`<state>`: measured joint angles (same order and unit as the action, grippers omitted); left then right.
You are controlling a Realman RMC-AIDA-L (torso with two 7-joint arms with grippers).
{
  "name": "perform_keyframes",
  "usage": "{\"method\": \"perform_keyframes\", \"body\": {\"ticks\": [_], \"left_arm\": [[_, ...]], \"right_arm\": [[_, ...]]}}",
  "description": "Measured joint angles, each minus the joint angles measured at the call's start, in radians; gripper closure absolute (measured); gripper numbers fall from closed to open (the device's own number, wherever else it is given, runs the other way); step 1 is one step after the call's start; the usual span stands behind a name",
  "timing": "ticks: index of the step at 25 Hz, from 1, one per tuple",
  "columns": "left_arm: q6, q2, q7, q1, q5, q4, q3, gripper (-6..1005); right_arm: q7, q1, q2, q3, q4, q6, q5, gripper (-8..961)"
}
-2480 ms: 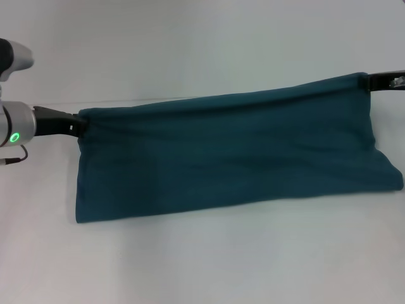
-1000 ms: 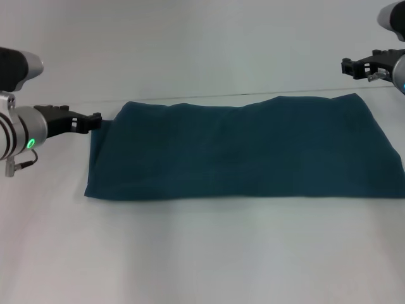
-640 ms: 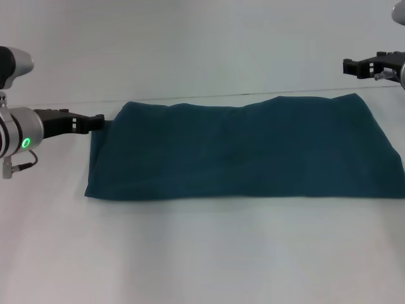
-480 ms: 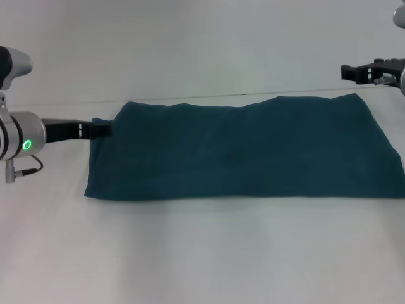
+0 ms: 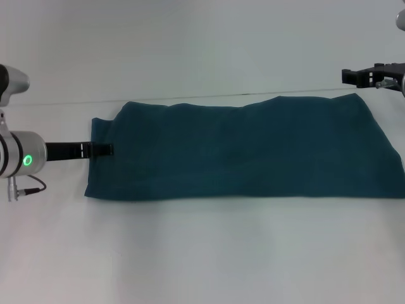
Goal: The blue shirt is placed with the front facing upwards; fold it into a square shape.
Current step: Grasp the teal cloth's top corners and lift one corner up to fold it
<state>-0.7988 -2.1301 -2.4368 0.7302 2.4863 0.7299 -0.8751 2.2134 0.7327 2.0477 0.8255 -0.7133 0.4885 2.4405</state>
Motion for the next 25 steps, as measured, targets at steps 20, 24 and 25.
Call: {"method": "perform_keyframes", "body": {"ticks": [20, 24, 25], "left_arm": [[-0.089, -0.038, -0.236, -0.043, 0.274, 0.118, -0.064, 176], [-0.066, -0.033, -0.233, -0.019, 0.256, 0.119, -0.063, 175], [-0.062, -0.033, -0.233, -0.016, 0.254, 0.119, -0.061, 175]], "right_arm": [[-0.006, -0.002, -0.003, 0.001, 0.000, 0.027, 0.005, 182], [-0.006, -0.003, -0.003, 0.001, 0.000, 0.027, 0.005, 182], [-0.006, -0.003, -0.003, 0.001, 0.000, 0.027, 0.005, 182]]}}
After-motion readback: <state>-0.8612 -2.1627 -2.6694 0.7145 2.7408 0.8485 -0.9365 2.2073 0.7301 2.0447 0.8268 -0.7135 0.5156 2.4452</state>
